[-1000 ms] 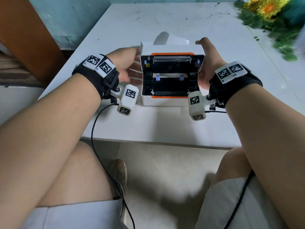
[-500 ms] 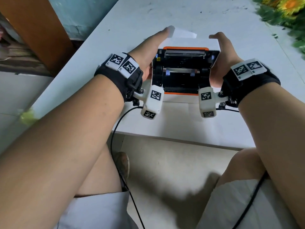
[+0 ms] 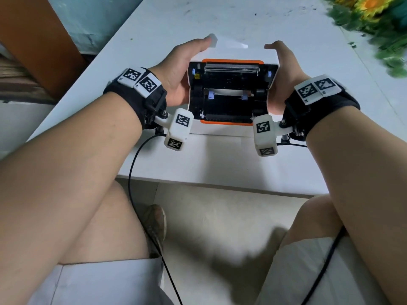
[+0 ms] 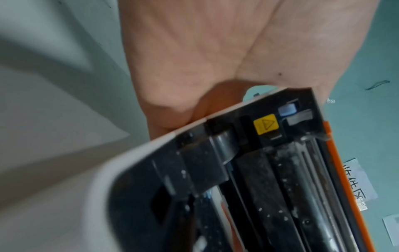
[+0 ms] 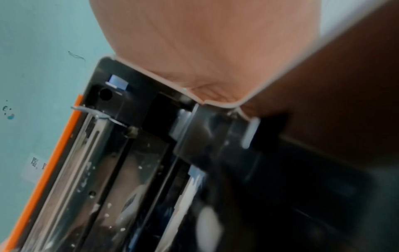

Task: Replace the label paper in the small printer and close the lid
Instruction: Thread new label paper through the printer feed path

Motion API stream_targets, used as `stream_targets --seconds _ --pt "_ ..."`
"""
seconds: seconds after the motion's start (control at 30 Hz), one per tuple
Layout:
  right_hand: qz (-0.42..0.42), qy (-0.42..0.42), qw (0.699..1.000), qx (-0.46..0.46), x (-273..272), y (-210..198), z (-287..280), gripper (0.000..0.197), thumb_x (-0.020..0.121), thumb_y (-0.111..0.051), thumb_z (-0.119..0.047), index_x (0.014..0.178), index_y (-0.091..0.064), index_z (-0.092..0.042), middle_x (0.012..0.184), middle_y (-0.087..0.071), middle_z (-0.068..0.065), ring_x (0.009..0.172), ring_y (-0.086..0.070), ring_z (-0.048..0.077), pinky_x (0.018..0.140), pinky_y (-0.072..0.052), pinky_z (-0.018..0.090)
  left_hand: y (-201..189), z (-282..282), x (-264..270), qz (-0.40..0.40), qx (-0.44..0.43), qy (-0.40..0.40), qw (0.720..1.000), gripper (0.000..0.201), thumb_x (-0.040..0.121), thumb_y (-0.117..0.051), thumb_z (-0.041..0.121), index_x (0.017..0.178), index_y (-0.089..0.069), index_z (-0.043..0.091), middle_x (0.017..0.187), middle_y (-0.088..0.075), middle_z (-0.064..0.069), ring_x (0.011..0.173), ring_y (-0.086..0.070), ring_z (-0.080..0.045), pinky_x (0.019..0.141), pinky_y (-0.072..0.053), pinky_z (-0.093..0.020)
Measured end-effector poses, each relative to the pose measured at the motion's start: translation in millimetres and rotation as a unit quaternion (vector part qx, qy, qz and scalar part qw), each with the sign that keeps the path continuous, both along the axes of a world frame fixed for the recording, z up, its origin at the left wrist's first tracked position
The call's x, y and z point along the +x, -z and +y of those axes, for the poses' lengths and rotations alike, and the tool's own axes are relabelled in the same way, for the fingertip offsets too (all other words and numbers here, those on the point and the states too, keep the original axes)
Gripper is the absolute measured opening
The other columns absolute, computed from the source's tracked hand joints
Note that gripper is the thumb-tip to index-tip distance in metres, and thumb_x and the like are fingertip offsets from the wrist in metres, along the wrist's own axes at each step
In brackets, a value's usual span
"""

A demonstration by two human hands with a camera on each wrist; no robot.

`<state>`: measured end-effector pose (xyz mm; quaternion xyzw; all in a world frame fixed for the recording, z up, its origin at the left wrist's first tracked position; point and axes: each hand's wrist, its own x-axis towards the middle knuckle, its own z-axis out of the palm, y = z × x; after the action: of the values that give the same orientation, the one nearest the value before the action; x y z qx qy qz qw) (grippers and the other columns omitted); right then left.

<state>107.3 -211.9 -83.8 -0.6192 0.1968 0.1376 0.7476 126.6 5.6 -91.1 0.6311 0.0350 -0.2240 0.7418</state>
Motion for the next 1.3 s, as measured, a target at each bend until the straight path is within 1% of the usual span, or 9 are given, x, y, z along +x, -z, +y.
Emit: stream_targets --seconds 0.2,0.33,0.47,0.6,0.67,0.83,0.97,1.1,1.3 --pt "-0.027 -0.001 0.999 0.029 -3 1 3 0.042 0.102 -0.051 -0.047 0.084 -0.066 -0.013 0.082 -0.074 0.008 0.093 -0.071 0.035 0.105 -0.054 0.057 0 -1 0 -0.014 0.02 -0.002 1.0 0.078 0.09 -0.069 0.054 0.153 -0.052 0.012 0.117 -0.076 -0.016 0.101 -0.076 -0.036 0.091 -0.06 -0.049" --pt "-0.034 0.008 0.998 0.046 -5 0 4 0.041 0.103 -0.051 -0.043 0.078 -0.065 -0.013 0.068 -0.073 0.006 0.093 -0.07 0.035 0.104 -0.056 0.054 2 -1 1 -0.025 0.031 0.008 0.999 0.071 0.095 -0.062 0.055 0.149 -0.055 0.009 0.115 -0.075 -0.014 0.102 -0.075 -0.034 0.097 -0.06 -0.05" --pt "-0.028 0.007 0.998 0.052 -3 3 4 0.041 0.1 -0.053 -0.047 0.081 -0.066 -0.013 0.092 -0.071 0.008 0.099 -0.075 0.037 0.106 -0.055 0.059 0 0 3 -0.02 0.048 0.021 0.998 0.046 0.1 -0.056 0.055 0.124 -0.066 0.018 0.101 -0.079 -0.007 0.09 -0.077 -0.029 0.082 -0.063 -0.039" --pt "-0.024 0.008 0.998 0.054 -1 2 3 0.038 0.1 -0.053 -0.047 0.085 -0.065 -0.014 0.085 -0.074 0.007 0.112 -0.078 0.038 0.106 -0.056 0.055 1 1 6 -0.015 0.05 0.022 0.998 0.042 0.093 -0.061 0.058 0.113 -0.07 0.022 0.113 -0.074 -0.009 0.105 -0.069 -0.033 0.1 -0.055 -0.05" --pt "-0.023 0.01 0.998 0.058 0 2 3 0.036 0.1 -0.054 -0.045 0.087 -0.064 -0.014 0.078 -0.074 0.006 0.101 -0.077 0.038 0.1 -0.06 0.053 0 1 6 -0.008 0.063 0.021 0.998 0.042 0.095 -0.059 0.06 0.11 -0.071 0.023 0.11 -0.074 -0.007 0.103 -0.069 -0.032 0.099 -0.055 -0.048" --pt "-0.006 -0.003 0.998 0.062 1 3 1 0.036 0.1 -0.053 -0.047 0.095 -0.066 -0.014 0.106 -0.071 0.008 0.112 -0.078 0.037 0.071 -0.067 0.044 0 1 7 -0.008 0.069 0.023 0.997 0.042 0.098 -0.055 0.059 0.114 -0.068 0.022 0.096 -0.078 -0.003 0.085 -0.076 -0.026 0.081 -0.062 -0.037" --pt "-0.016 -0.006 0.998 0.067 2 3 2 0.036 0.102 -0.049 -0.044 0.086 -0.064 -0.015 0.101 -0.068 0.007 0.096 -0.072 0.034 0.084 -0.065 0.05 1 1 8 -0.017 0.071 0.016 0.997 0.055 0.097 -0.056 0.062 0.132 -0.066 0.021 0.105 -0.077 -0.005 0.092 -0.075 -0.028 0.083 -0.062 -0.041" --pt "-0.013 -0.001 0.998 0.06 0 1 2 0.038 0.102 -0.048 -0.042 0.079 -0.064 -0.016 0.078 -0.073 0.005 0.113 -0.077 0.037 0.086 -0.065 0.051 4 1 11 -0.02 0.068 -0.004 0.997 0.062 0.097 -0.056 0.061 0.144 -0.061 0.021 0.108 -0.078 -0.006 0.093 -0.078 -0.03 0.083 -0.061 -0.044" --pt "-0.012 -0.01 0.998 0.064 0 1 3 0.033 0.101 -0.049 -0.042 0.087 -0.061 -0.015 0.105 -0.066 0.008 0.121 -0.073 0.039 0.099 -0.058 0.06 3 1 11 -0.011 0.063 0.002 0.998 0.053 0.096 -0.058 0.062 0.129 -0.066 0.022 0.104 -0.079 -0.005 0.092 -0.077 -0.029 0.082 -0.061 -0.042"
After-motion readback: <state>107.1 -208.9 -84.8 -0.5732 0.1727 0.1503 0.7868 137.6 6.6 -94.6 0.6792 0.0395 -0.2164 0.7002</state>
